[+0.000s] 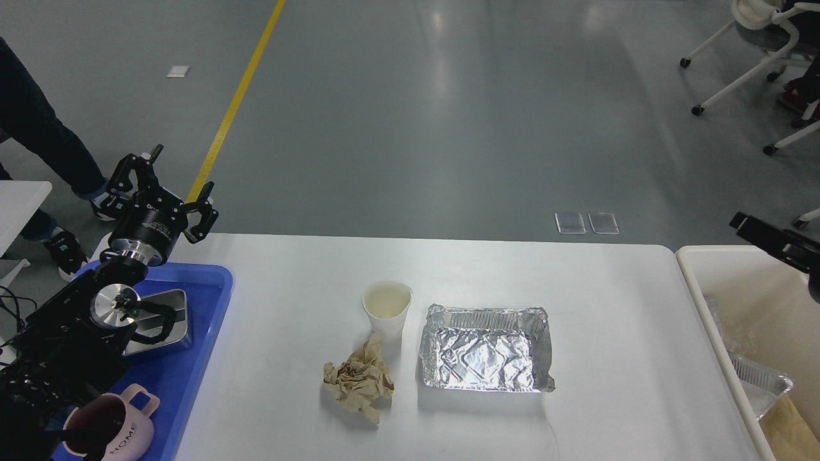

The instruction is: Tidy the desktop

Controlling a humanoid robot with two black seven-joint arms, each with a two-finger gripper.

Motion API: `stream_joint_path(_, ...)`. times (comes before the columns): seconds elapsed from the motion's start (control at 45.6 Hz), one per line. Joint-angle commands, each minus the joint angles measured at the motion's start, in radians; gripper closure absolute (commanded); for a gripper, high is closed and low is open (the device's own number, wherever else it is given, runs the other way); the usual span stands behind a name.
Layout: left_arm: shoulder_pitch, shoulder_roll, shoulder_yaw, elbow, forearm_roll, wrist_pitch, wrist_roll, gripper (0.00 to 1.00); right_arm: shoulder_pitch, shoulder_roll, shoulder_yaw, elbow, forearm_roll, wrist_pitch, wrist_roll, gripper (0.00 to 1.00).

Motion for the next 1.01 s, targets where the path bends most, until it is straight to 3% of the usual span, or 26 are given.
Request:
stream_joint_path(0.0, -0.001, -0.002, -0.004, 0.000, -0.001, 0.010, -0.001, 0.03, -0.015, 0.103, -0.033, -0.012, -0.052, -0.205, 0.000, 0.00)
stream_joint_path(0.088, -0.007, 0.000, -0.005, 0.000, -0.001, 0.019, -0.001, 0.03, -0.059, 0.158, -0.050, -0.012, -0.086, -0.311, 0.000, 0.00)
stream_joint_path(0.197, -0.013, 0.001, -0.002, 0.000, -0.001, 0.030, 0.000, 0.03, -0.121, 0.125, -0.081, -0.009, -0.113, -0.318, 0.006, 0.00)
stream_joint_path(0.263, -0.020, 0.003, -0.001, 0.000, -0.001, 0.032, 0.000, 0.03, -0.173, 0.007, -0.112, -0.009, -0.113, -0.298, 0.011, 0.00)
stream_joint_path(0.351, -0.022, 0.000, 0.001, 0.000, 0.001, 0.033, 0.000, 0.03, -0.253, -0.235, -0.178, -0.006, -0.107, -0.243, 0.029, 0.00)
stream_joint_path(0.57, -0.020, -0.002, 0.001, 0.000, 0.001, 0.035, 0.002, 0.03, -0.343, -0.708, -0.350, 0.001, -0.107, -0.232, 0.189, 0.00)
stream_joint_path(0.877, -0.019, 0.013, 0.003, 0.000, 0.002, 0.033, 0.008, 0.03, -0.339, -1.011, -0.345, 0.001, -0.061, -0.224, 0.414, 0.00)
stream_joint_path(0.987, -0.014, 0.012, 0.003, 0.000, 0.002, 0.033, 0.008, 0.03, -0.337, -1.092, -0.346, 0.008, -0.005, -0.223, 0.446, 0.00)
